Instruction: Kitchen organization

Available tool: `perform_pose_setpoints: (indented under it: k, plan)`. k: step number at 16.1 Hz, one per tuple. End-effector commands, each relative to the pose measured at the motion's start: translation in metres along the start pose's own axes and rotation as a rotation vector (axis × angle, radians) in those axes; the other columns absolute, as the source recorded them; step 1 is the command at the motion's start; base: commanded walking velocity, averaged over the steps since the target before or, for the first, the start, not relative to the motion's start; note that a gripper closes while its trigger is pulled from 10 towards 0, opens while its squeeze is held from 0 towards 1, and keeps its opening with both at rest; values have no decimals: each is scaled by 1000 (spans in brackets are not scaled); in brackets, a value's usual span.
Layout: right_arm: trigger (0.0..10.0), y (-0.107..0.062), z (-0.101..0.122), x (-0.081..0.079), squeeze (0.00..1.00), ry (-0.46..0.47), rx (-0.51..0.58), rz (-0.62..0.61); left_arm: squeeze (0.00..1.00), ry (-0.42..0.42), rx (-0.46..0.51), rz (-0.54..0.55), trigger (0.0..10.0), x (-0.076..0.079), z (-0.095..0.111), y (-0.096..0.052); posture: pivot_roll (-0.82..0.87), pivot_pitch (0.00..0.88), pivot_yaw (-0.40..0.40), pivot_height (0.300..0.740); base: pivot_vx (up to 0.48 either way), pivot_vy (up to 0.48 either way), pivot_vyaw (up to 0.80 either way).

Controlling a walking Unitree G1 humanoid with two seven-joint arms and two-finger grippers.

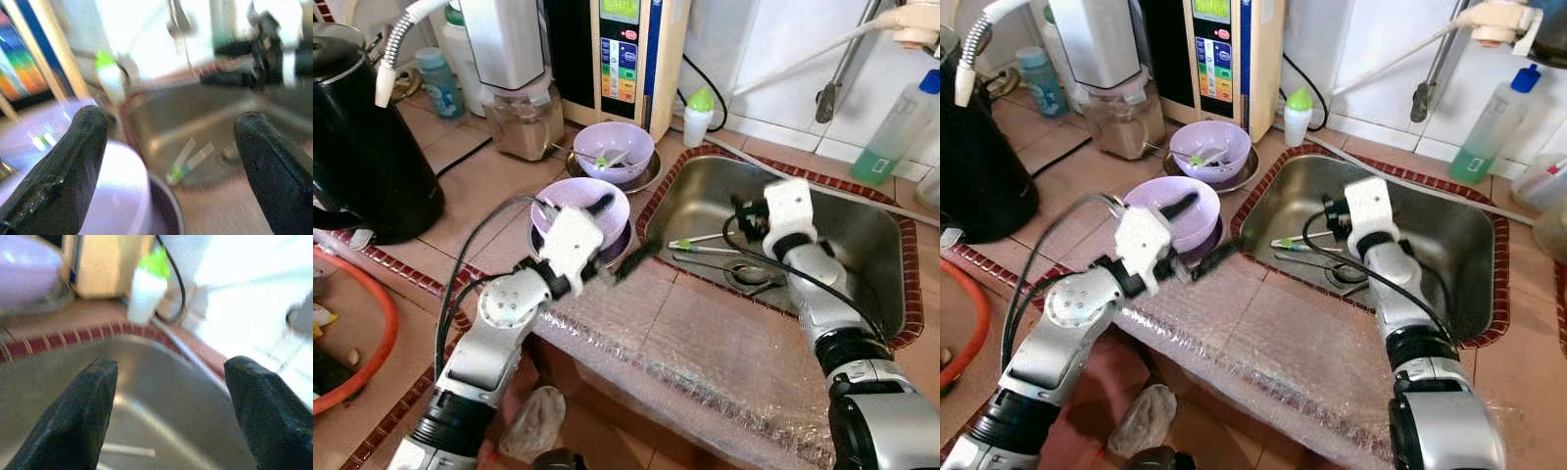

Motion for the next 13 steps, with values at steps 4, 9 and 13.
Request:
perform_pose_setpoints:
  k: [4, 9, 13]
  plan:
    - [10000, -12, 30, -20, 1000, 17, 140, 115, 1000, 99, 48, 316, 10000, -55, 23, -13, -36, 0, 10, 740, 0, 0, 0]
    - [10000, -29, 35, -46, 0, 107, 154, 112, 0, -99, -67, 541, 10000, -83, 0, -31, -17, 0, -3, 740, 0, 0, 0]
    - [10000, -40, 52, -62, 0, 200, 207, 177, 0, -310, -196, 497, 10000, -78, -29, -26, -27, 0, 3, 740, 0, 0, 0]
Point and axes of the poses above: a point about 5 cm out from each wrist's last joint towards the gripper, its own y axis pointing out of the wrist towards the gripper, its own z axis along the axis of the wrist's last joint, x = y × z, the point moved 4 cm from there along y, pointing out of the wrist towards the gripper, and after that the axes turned 5 degrees about -y, right-handed, at the moved point
